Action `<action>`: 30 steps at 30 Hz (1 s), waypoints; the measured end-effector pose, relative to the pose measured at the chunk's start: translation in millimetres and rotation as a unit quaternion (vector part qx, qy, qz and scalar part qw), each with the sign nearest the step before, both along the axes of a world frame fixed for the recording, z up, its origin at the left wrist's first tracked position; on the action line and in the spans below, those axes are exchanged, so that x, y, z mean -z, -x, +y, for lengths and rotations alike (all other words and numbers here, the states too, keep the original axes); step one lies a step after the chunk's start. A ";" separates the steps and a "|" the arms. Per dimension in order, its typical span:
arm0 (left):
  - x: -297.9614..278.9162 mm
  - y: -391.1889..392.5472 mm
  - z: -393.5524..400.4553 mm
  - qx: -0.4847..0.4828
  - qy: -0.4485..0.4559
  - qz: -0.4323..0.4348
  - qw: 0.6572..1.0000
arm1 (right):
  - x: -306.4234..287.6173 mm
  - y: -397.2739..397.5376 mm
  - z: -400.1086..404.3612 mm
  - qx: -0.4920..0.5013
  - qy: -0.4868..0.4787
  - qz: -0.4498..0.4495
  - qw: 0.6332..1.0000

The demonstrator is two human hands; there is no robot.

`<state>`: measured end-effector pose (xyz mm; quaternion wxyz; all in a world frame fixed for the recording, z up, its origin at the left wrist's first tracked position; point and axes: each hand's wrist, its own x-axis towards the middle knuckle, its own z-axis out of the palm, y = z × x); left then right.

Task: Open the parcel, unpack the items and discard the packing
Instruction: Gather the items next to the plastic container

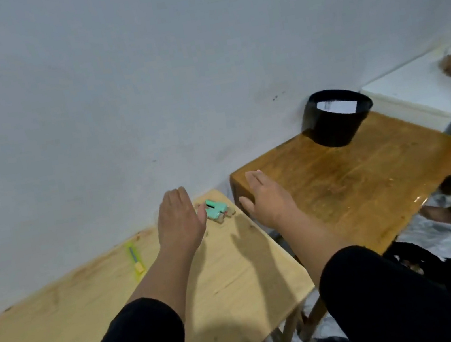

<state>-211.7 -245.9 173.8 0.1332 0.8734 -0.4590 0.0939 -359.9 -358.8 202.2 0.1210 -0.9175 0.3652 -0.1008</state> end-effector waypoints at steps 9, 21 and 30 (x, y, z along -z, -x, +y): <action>99.3 -53.8 -5.0 -0.073 -0.017 0.098 0.992 | 102.3 -80.4 -47.6 -0.059 -0.068 0.028 0.996; 169.5 -55.8 -15.1 -0.221 0.068 0.359 0.904 | 212.7 -126.0 -94.1 -0.041 -0.147 -0.029 0.988; 161.4 -52.0 -26.7 -0.230 0.118 0.393 0.882 | 227.6 -134.2 -101.0 -0.033 -0.151 -0.056 0.986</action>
